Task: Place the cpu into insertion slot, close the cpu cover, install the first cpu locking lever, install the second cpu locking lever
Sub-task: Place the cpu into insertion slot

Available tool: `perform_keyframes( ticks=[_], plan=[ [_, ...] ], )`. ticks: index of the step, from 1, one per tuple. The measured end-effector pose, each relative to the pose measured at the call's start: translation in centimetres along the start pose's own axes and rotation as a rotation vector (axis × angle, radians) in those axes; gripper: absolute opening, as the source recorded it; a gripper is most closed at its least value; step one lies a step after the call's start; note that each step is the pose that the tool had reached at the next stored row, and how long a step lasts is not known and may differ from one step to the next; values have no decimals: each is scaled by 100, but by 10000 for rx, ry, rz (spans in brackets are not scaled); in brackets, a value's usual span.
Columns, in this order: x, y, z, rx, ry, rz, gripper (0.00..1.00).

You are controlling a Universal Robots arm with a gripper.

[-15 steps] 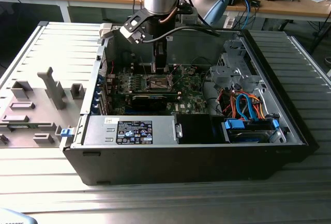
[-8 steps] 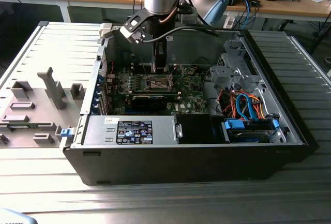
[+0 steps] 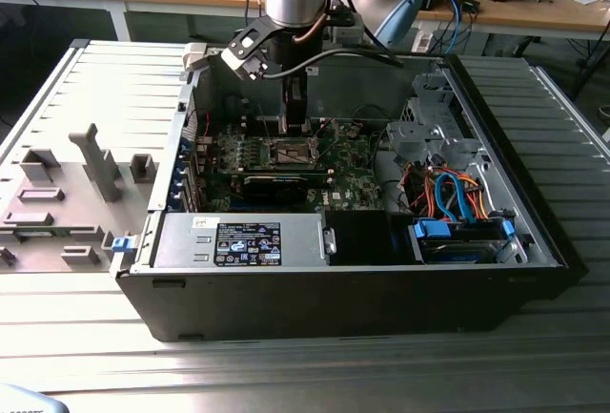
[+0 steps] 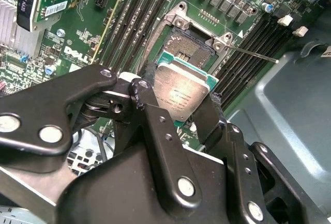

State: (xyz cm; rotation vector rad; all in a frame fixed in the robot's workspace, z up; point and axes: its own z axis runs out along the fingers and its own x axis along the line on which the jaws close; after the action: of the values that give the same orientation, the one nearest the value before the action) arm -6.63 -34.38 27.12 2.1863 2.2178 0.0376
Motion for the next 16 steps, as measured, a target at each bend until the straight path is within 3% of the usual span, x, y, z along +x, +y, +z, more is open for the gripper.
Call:
perform_keyframes(
  ticks=[16],
  plan=[
    [42,0,16,0,0,-1,54]
  ],
)
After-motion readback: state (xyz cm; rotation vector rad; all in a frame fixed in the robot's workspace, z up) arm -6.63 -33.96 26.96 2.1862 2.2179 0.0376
